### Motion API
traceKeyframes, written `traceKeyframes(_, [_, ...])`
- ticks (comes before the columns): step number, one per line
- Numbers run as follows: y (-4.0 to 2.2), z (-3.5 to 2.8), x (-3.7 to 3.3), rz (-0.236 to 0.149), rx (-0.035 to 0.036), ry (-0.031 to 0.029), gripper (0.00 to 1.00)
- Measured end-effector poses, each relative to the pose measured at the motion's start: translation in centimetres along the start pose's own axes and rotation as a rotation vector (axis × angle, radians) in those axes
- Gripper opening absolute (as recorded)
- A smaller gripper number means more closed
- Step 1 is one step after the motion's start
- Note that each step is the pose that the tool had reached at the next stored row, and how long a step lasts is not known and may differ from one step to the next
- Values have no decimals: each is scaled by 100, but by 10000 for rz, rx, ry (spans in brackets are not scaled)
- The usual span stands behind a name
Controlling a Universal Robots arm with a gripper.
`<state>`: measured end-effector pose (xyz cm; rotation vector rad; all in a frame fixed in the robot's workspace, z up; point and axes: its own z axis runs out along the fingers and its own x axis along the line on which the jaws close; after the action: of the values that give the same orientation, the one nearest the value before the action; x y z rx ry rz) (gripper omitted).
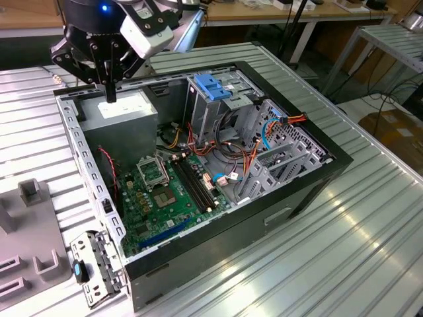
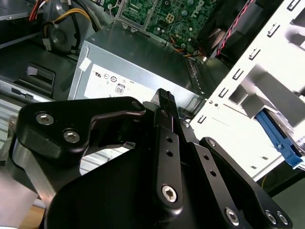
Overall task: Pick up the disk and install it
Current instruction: 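Reach for the disk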
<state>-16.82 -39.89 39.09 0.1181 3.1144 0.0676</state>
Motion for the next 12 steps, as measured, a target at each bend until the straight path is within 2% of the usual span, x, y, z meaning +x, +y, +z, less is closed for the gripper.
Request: traceKeyframes(12, [-6,2,80,0,0,3,11])
